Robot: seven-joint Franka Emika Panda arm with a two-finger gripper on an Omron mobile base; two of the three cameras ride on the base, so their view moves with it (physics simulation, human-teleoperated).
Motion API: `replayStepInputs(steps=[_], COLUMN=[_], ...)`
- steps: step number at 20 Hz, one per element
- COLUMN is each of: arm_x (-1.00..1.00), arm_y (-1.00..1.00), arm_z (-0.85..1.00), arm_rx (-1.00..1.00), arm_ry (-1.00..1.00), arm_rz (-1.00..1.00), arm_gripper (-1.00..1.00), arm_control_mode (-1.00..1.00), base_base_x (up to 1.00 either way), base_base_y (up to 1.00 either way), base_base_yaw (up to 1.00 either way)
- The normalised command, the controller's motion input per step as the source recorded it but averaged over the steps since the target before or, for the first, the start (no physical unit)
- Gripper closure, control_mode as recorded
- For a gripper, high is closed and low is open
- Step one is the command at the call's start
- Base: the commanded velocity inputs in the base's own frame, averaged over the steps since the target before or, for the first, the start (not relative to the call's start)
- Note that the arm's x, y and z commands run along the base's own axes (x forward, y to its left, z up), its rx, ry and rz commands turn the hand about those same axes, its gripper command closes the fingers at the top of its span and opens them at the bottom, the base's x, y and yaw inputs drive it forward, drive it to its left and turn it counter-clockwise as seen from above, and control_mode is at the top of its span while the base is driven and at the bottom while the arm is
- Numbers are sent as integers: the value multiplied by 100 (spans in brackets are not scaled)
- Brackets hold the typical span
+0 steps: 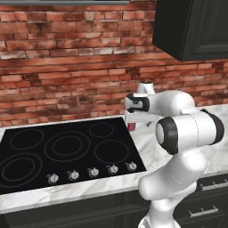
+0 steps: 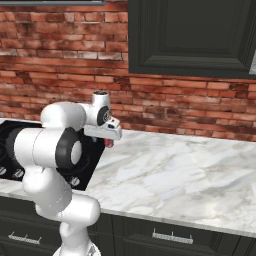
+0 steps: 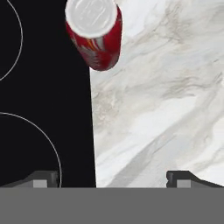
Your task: Four empty soda cans are scattered around the kitchen. Gather all the cans and cluster them next to the stove for recycling.
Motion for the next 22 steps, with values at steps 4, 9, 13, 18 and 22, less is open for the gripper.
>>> replayStepInputs(steps=[4,9,13,18,22], arm_x=[-88,-75,-54,-45,-38], arm_y=[-3,-5,-3,0,-3], arm_z=[38,44,39,32,16], arm_rx=[0,0,0,0,0], arm_ry=[-10,-2,-3,-9,-10], arm_rz=[-7,-12,-7,0,8], arm_gripper=[-100,-100,-100,-100,-100], arm_control_mode=[-100,-100,-100,-100,-100], base_base_x=[0,0,0,0,0], base_base_y=[0,0,0,0,0], base_base_yaw=[0,0,0,0,0])
